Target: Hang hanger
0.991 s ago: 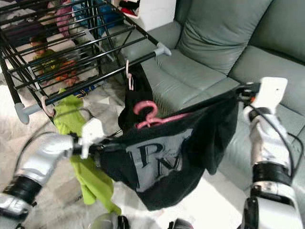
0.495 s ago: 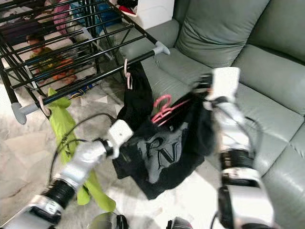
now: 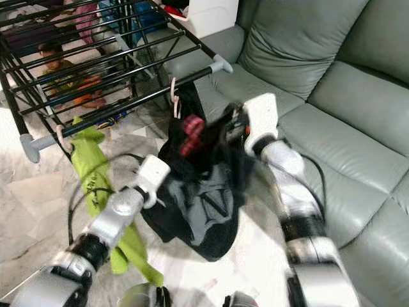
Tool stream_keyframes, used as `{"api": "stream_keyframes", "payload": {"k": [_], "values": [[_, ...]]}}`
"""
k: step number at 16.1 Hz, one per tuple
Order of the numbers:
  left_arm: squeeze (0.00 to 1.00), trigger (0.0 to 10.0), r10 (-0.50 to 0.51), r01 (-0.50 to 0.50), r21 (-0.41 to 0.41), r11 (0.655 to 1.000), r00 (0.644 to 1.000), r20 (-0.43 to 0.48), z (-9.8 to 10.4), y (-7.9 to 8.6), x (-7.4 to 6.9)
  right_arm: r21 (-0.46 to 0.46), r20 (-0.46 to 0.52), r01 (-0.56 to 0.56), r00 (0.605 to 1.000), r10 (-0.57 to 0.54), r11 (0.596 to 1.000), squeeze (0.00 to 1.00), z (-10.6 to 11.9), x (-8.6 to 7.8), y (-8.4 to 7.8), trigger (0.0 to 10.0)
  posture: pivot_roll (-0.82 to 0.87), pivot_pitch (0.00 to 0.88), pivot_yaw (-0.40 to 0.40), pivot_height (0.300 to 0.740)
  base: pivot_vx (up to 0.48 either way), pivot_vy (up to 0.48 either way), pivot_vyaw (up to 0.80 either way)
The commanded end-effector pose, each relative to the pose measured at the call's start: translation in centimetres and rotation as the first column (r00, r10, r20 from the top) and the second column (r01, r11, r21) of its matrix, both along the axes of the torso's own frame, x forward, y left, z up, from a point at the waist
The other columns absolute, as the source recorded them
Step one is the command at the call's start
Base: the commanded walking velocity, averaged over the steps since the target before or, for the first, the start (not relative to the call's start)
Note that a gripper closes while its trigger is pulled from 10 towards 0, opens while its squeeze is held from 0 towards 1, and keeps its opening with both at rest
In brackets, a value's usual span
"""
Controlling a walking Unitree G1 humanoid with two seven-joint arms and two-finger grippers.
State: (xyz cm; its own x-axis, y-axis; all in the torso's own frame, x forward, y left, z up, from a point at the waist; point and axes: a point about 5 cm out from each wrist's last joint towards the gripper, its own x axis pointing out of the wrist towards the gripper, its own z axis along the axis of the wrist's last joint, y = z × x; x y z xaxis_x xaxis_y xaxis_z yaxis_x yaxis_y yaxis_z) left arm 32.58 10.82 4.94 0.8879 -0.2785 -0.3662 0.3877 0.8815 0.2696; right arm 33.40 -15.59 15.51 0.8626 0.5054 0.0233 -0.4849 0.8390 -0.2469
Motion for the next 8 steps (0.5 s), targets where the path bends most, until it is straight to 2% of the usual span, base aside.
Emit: {"api": "stream_keyframes", "payload": {"k": [1,3,5,6,8], "values": [[0.00,0.0,0.135,-0.136,0.015,0.991,0.989,0.056,1.2,2.1,1.2,-0.025,-0.022,-0.083,0.996,0.083,0.996,0.00,-0.1,-0.7,0.8,0.0,-0.02,0.000,0.032,0.740,0.000,0.000,0.00],[0.00,0.0,0.196,-0.197,0.006,0.980,0.978,0.076,1.5,2.9,1.4,-0.074,-0.076,-0.135,0.989,0.129,0.988,0.00,-1.4,-1.8,0.8,0.0,-0.02,0.000,0.034,0.740,0.000,0.000,0.00],[0.00,0.0,0.282,-0.282,-0.012,0.959,0.957,0.074,1.6,4.2,1.7,-0.129,-0.133,-0.146,0.983,0.129,0.981,0.00,-2.8,-2.7,0.3,0.0,-0.02,0.000,0.037,0.740,0.000,0.000,0.00],[0.00,0.0,0.294,-0.293,-0.013,0.956,0.953,0.074,1.6,4.3,1.7,-0.137,-0.149,-0.153,0.980,0.133,0.979,0.00,-3.0,-2.9,0.1,0.0,-0.02,0.000,0.037,0.740,0.000,0.000,0.00],[0.00,0.0,0.315,-0.315,-0.023,0.949,0.946,0.073,1.6,4.7,1.7,-0.226,-0.152,-0.145,0.982,0.112,0.963,0.00,-3.7,-3.2,-0.3,0.0,-0.02,0.000,0.036,0.740,0.000,0.000,0.00]]}}
